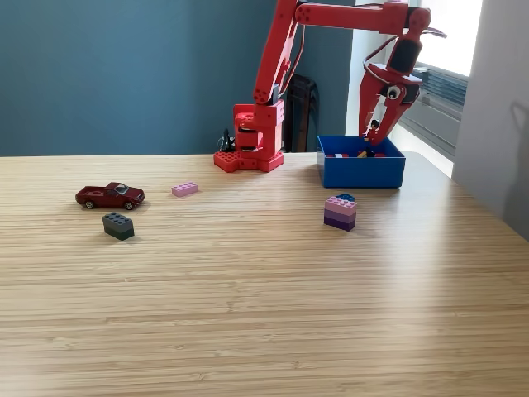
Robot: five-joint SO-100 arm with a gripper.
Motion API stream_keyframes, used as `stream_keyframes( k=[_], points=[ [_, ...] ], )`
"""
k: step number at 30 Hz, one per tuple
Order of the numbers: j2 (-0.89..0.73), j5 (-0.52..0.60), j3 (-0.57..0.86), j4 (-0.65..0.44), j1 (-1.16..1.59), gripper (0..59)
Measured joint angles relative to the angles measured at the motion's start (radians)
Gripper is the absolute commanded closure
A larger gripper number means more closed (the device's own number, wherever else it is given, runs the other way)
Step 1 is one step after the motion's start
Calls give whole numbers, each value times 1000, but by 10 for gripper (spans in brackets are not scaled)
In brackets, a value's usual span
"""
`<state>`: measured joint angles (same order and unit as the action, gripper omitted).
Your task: Grasp a lego block and put it in the bin.
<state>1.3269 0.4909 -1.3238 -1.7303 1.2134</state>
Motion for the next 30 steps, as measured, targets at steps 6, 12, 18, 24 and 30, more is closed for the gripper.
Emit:
stream_keyframes(
  k=[6,12,18,24,30],
  points=[
    [2,-64,-18,0,6,280],
    [2,-89,-18,0,6,257],
    [2,-92,2,0,3,392],
    [2,-91,141,0,-146,585],
    [2,-89,304,0,-393,585]
  ],
)
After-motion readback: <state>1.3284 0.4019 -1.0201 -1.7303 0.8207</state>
